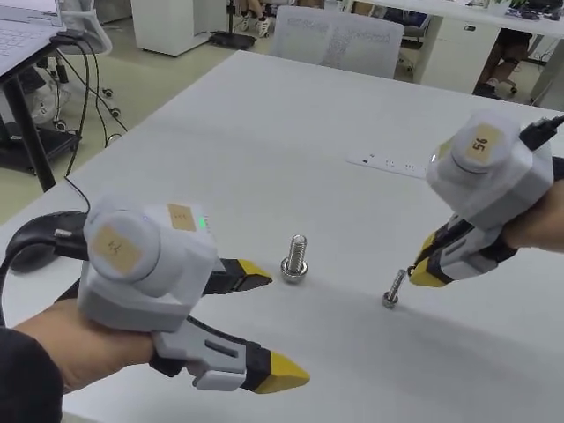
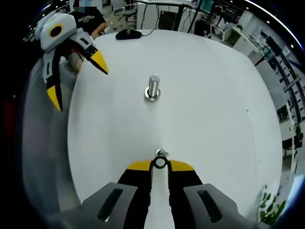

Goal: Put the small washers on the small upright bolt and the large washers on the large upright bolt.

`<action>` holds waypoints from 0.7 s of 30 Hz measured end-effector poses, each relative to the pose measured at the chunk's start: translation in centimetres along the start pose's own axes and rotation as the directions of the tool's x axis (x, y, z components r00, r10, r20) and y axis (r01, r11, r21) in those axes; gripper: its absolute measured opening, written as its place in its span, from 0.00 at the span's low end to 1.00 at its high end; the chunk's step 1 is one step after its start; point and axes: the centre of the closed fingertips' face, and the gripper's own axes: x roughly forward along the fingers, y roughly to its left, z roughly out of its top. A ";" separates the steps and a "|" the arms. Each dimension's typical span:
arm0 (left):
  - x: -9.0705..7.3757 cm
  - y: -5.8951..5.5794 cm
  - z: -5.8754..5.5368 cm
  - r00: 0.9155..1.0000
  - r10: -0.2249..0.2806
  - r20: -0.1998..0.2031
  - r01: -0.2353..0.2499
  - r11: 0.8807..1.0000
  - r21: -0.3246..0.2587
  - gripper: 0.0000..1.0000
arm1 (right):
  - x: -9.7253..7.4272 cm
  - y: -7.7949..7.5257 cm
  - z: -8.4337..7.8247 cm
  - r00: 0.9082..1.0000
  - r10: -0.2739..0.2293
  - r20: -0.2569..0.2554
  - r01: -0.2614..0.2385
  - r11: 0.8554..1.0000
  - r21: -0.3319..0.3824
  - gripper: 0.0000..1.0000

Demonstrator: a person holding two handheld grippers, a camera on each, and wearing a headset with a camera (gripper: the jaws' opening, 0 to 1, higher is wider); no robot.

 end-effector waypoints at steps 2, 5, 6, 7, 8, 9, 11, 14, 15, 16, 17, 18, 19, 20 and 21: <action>0.0 0.0 0.0 1.000 0.001 0.000 -0.001 1.000 -0.002 0.66 | 0.0 -0.1 0.1 1.000 -0.001 0.002 0.001 1.000 -0.003 0.14; 0.0 0.0 -0.1 1.000 0.001 -0.002 -0.001 1.000 -0.001 0.66 | 0.1 -0.3 0.3 1.000 -0.002 0.003 0.002 1.000 -0.009 0.14; 0.0 0.0 -0.1 1.000 0.001 -0.004 -0.001 1.000 -0.001 0.66 | 0.2 -0.3 0.4 1.000 -0.002 0.004 0.002 1.000 -0.010 0.14; 0.0 0.0 -0.1 1.000 0.000 -0.004 0.000 1.000 -0.002 0.66 | 0.3 -0.3 0.4 1.000 0.001 0.003 -0.001 1.000 -0.011 0.14; 0.0 0.0 -0.1 1.000 0.001 -0.004 -0.001 1.000 -0.003 0.66 | 0.4 -0.4 0.4 1.000 0.002 0.002 -0.002 1.000 -0.011 0.14; 0.0 0.0 -0.1 1.000 0.002 -0.005 -0.002 1.000 -0.003 0.66 | 0.5 -0.4 0.4 1.000 0.003 0.002 -0.003 1.000 -0.012 0.14; 0.0 0.0 -0.1 1.000 0.003 -0.004 -0.003 1.000 -0.005 0.66 | 0.7 -0.5 0.4 1.000 0.007 0.001 -0.007 1.000 -0.011 0.14; 0.0 0.1 -0.2 1.000 0.002 -0.007 -0.002 1.000 -0.005 0.66 | 0.9 -0.6 0.4 1.000 0.009 -0.003 -0.009 1.000 -0.010 0.14; 0.0 0.1 -0.1 1.000 0.002 -0.007 -0.002 1.000 -0.006 0.66 | 1.0 -0.6 0.3 1.000 0.013 -0.005 -0.013 1.000 -0.010 0.14; 0.0 0.1 -0.1 1.000 0.002 -0.007 -0.002 1.000 -0.007 0.66 | 1.1 -0.6 0.3 1.000 0.016 -0.006 -0.016 1.000 -0.009 0.14; 0.0 0.1 -0.1 1.000 0.002 -0.007 -0.003 1.000 -0.008 0.66 | 1.2 -0.6 0.3 1.000 0.018 -0.008 -0.018 1.000 -0.011 0.14; 0.0 0.1 -0.1 1.000 0.003 -0.007 -0.003 1.000 -0.008 0.66 | 1.2 -0.6 0.3 1.000 0.019 -0.008 -0.019 1.000 -0.010 0.14; 0.1 0.2 -0.1 1.000 0.003 -0.008 -0.003 1.000 -0.008 0.66 | 1.3 -0.7 0.3 1.000 0.021 -0.008 -0.021 1.000 -0.008 0.14; 0.1 0.2 -0.1 1.000 0.003 -0.008 -0.003 1.000 -0.008 0.66 | 1.4 -0.8 0.3 1.000 0.022 -0.008 -0.022 1.000 -0.004 0.14; 0.1 0.2 -0.1 1.000 0.003 -0.009 -0.003 1.000 -0.009 0.66 | 1.4 -0.8 0.2 1.000 0.022 -0.009 -0.022 1.000 -0.005 0.14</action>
